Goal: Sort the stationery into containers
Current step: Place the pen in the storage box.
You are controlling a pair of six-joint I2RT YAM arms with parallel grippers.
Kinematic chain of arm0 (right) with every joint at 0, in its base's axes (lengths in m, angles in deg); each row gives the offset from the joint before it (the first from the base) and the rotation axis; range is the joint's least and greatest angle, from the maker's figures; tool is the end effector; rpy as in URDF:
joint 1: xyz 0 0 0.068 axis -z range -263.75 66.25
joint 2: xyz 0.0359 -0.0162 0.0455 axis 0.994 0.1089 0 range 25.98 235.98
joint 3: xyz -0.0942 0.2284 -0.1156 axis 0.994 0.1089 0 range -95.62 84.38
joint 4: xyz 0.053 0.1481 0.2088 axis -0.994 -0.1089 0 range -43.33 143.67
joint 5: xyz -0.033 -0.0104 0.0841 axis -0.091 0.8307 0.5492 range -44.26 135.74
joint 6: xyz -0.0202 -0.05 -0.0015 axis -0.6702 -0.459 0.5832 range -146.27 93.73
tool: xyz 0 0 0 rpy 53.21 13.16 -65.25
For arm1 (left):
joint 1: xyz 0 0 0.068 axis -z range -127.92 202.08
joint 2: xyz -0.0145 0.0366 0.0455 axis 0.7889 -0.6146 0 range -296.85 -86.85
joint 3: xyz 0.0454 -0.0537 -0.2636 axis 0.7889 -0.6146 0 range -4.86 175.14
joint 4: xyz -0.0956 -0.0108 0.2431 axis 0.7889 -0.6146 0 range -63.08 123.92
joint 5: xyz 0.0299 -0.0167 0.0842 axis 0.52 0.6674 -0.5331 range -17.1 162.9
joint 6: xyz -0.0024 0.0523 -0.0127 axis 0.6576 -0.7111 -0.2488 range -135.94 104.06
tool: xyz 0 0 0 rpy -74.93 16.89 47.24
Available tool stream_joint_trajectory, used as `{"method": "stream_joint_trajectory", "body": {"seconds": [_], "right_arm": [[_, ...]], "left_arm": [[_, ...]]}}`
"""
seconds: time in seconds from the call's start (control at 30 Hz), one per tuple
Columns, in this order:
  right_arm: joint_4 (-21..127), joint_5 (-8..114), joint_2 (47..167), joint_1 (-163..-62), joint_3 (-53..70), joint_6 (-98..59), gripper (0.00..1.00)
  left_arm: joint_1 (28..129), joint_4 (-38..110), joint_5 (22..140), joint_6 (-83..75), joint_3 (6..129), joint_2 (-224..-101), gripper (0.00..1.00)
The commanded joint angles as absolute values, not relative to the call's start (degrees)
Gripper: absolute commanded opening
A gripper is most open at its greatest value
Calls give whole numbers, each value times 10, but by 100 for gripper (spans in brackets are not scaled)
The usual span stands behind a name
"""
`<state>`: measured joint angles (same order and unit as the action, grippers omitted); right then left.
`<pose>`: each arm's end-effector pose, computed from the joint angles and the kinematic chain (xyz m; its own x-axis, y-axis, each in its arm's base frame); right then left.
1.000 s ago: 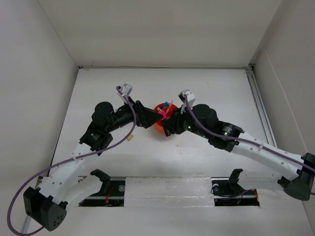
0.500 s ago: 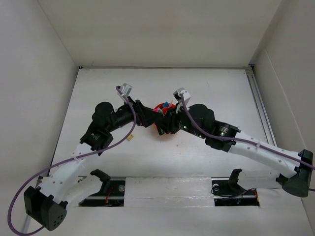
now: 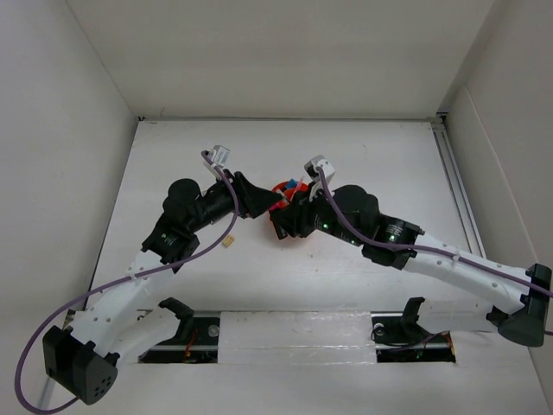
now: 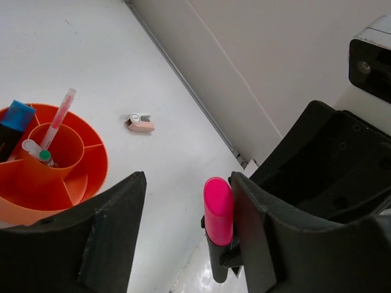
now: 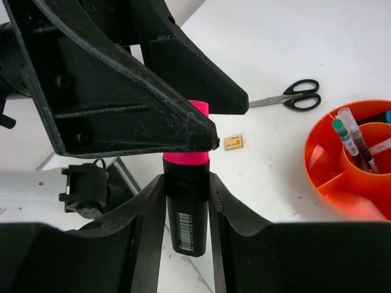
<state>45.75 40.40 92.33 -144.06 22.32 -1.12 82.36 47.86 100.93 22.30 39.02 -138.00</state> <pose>0.1365 0.2328 0.3737 -0.4433 0.0767 -0.8931 -0.6976 0.5961 0.3975 0.1727 -0.1201 0.3599 -0.4462 -0.3722 -0.8139 0.7282 0.3776 -0.5719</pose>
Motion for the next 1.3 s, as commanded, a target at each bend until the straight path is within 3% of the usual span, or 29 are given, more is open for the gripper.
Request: {"method": "stream_joint_trajectory", "body": {"seconds": [0.0, 0.3, 0.33, 0.37, 0.53, 0.8, 1.0, 1.27], "right_arm": [[505, 396, 909, -1446, 220, -20, 0], [505, 362, 937, -1452, 209, -25, 0], [505, 362, 937, -1452, 209, -25, 0], [505, 356, 942, -1452, 209, -25, 0], [505, 349, 942, -1452, 214, -25, 46], [488, 316, 916, -1452, 221, -31, 82], [416, 280, 851, -1452, 250, -31, 86], [337, 275, 721, -1452, 288, -19, 88]], "left_arm": [[824, 518, 1028, 226, 389, -1378, 52], [824, 531, 1067, 237, 394, -1403, 2], [824, 536, 1067, 237, 394, -1403, 0], [824, 536, 1067, 237, 394, -1403, 0], [824, 547, 1043, 226, 400, -1403, 0], [824, 551, 929, 198, 412, -1408, 0], [811, 558, 773, 164, 422, -1419, 0], [792, 734, 714, 38, 381, -1462, 0]]}}
